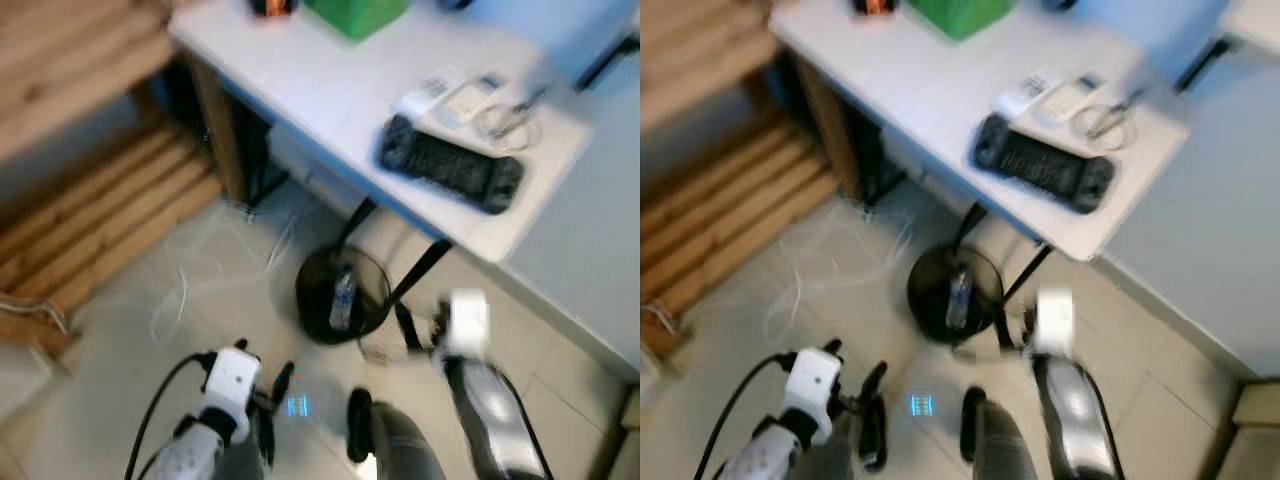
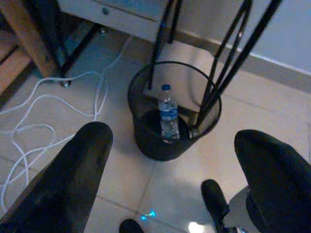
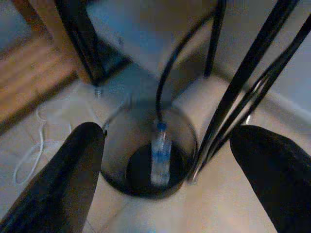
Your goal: Clean up the room
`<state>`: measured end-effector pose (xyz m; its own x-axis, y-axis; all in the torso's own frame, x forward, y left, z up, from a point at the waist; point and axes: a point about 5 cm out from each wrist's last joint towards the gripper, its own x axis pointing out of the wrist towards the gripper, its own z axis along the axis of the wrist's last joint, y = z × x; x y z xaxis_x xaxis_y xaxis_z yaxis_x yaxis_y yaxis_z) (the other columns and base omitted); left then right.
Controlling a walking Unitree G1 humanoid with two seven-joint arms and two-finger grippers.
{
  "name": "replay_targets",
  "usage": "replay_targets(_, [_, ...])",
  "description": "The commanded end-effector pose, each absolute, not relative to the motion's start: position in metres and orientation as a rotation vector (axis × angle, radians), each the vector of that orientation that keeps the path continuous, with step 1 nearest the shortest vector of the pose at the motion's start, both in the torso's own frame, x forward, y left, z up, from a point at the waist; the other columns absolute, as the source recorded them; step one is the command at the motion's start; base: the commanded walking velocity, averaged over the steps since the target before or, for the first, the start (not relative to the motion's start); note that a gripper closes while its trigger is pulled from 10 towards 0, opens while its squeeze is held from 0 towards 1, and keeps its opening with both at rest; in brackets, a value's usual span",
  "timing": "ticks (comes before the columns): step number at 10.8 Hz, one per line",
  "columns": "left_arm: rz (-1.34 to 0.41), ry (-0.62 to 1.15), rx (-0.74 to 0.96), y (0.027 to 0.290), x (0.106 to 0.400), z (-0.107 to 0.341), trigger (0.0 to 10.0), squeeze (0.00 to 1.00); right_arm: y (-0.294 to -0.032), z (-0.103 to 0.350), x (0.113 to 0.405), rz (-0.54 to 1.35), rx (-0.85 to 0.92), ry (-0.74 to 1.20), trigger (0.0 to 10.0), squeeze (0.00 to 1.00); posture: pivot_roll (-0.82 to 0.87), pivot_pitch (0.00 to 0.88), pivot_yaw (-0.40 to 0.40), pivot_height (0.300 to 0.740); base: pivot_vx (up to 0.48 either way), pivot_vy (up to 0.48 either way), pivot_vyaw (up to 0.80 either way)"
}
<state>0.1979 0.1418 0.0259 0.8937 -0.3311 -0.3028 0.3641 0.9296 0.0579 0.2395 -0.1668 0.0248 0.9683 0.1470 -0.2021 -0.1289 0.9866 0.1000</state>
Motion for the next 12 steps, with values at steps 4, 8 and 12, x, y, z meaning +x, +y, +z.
replay_targets(4, [-0.362, -0.132, 0.241, 0.125, 0.245, 0.128, 10.0, 0.00, -0.198, 0.040, 0.200, -0.048, 0.033, 0.100, 10.0, 0.00, 0.05, 0.040, -0.028, 0.740, 0.000, 0.000, 0.00])
replay_targets(8, [-0.339, -0.060, 0.252, 0.134, 0.261, 0.119, 10.0, 0.00, -0.200, 0.058, 0.236, -0.122, 0.116, 0.036, 10.0, 0.00, 0.05, 0.000, -0.002, 0.740, 0.000, 0.000, 0.00])
replay_targets(12, [-0.323, 0.032, 0.174, 0.131, 0.279, 0.101, 10.0, 0.00, -0.190, 0.063, 0.254, -0.072, 0.110, 0.042, 10.0, 0.00, 0.00, 0.000, 0.028, 0.740, 0.000, 0.000, 0.00])
